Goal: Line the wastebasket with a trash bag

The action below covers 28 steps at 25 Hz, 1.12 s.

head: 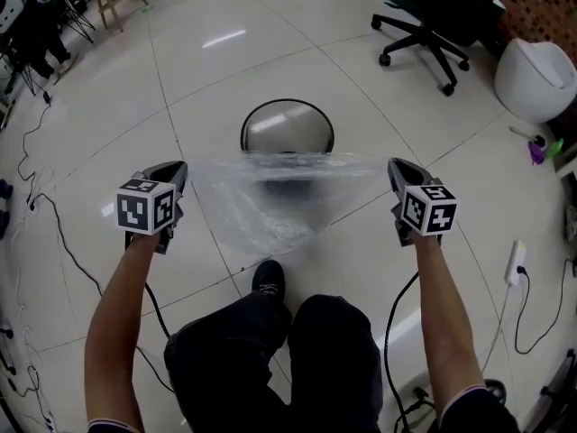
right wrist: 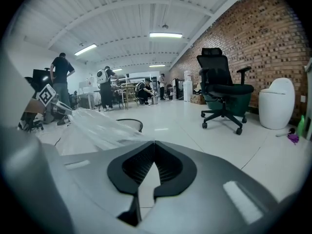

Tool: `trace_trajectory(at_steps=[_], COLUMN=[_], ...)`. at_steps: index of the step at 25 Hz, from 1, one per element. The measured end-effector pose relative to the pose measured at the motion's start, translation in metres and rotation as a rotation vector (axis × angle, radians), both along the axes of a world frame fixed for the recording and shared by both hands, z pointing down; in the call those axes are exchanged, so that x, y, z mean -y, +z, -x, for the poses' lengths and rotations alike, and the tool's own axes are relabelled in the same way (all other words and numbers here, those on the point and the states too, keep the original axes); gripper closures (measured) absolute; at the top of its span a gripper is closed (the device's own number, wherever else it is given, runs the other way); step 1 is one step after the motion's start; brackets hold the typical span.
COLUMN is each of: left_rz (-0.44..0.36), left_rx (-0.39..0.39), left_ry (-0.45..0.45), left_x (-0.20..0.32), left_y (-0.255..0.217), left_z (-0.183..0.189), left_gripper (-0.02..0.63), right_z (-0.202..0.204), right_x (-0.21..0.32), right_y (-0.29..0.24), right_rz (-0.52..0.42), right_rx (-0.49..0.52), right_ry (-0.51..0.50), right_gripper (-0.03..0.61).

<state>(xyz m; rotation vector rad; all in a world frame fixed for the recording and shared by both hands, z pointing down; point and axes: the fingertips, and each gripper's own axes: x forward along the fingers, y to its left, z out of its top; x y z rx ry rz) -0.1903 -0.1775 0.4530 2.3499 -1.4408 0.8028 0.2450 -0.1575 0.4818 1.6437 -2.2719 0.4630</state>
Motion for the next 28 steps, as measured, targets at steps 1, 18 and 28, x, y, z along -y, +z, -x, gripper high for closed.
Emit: trace_trajectory(at_steps=[1,18,28], left_rz=[-0.011,-0.149,-0.137], left_rx=[0.0,-0.077,-0.12], left_ry=[-0.001,-0.048,-0.044], left_x=[0.003,0.067,0.125], left_y=[-0.008,-0.109,-0.091], left_z=[0.001,0.006,0.001], left_gripper=[0.601,0.601,0.601], right_z=[0.001,0.001,-0.004], right_x=[0.004,0.069,0.111], right_y=[-0.01,-0.12,-0.102], right_rz=[-0.012,-0.152,-0.117], right_rx=[-0.002,-0.041,-0.07], right_ry=[0.0,0.022,0.055], right_gripper=[0.577,0.577,0.577])
